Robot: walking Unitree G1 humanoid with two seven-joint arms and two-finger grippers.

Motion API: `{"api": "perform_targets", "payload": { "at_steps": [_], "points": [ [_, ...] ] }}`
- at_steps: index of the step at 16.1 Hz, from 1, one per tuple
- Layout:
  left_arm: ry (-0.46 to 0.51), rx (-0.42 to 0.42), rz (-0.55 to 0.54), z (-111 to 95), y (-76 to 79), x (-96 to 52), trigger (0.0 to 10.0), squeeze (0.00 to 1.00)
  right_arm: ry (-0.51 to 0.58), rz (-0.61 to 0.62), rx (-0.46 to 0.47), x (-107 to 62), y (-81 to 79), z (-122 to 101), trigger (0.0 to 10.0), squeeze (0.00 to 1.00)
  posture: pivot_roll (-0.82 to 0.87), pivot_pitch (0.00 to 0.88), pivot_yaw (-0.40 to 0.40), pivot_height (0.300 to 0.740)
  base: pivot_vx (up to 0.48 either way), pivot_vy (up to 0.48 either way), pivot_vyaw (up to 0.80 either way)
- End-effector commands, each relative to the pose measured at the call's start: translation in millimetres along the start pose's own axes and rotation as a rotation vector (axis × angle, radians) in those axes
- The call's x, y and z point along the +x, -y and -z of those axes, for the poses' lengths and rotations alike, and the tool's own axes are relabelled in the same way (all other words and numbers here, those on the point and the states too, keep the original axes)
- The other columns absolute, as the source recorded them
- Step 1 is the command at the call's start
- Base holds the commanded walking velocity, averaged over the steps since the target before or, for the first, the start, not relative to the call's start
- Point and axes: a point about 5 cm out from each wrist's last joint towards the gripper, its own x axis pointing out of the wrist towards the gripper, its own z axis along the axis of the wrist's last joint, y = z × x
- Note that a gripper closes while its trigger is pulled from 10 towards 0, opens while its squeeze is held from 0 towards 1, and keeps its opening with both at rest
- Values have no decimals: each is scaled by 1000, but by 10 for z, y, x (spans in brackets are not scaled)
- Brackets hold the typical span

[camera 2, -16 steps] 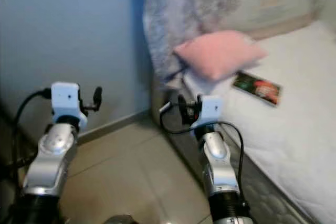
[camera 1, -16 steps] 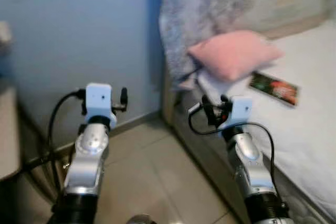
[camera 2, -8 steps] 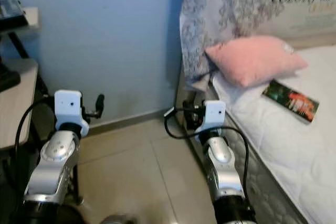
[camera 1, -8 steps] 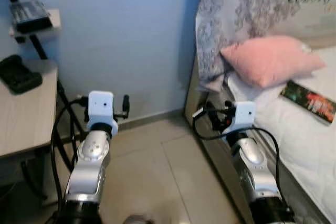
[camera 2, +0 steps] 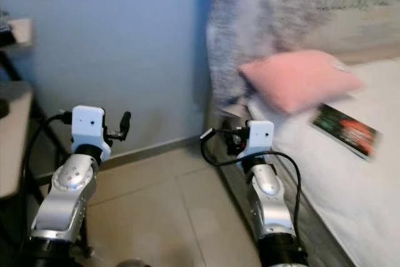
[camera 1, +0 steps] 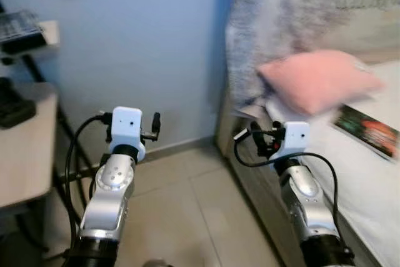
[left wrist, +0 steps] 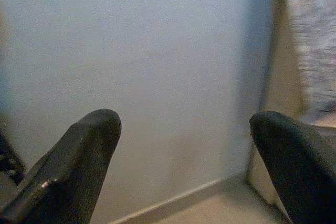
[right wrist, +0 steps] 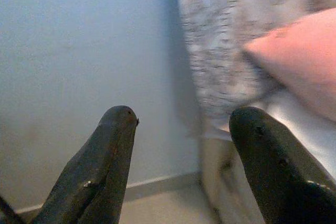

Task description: Clean up the room

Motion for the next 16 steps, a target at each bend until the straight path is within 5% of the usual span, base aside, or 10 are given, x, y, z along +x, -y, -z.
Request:
{"api": "perform_targets", "payload": {
  "at_steps": [1,10,16],
  "points": [
    [16,-10,-9,-49,-43,20,10000,0,-1,-27,-7,21,-70,-3,10000,0,92,0,-27,740,480,0,0],
    [29,-48,-23,-71,-70,11,10000,0,-8,-34,11,6,-80,12,10000,0,99,0,-34,740,479,0,167],
    [0,-46,-44,-39,-36,31,10000,0,-17,7,27,-18,2,28,10000,0,91,0,-34,740,0,0,684]
  ]
}}
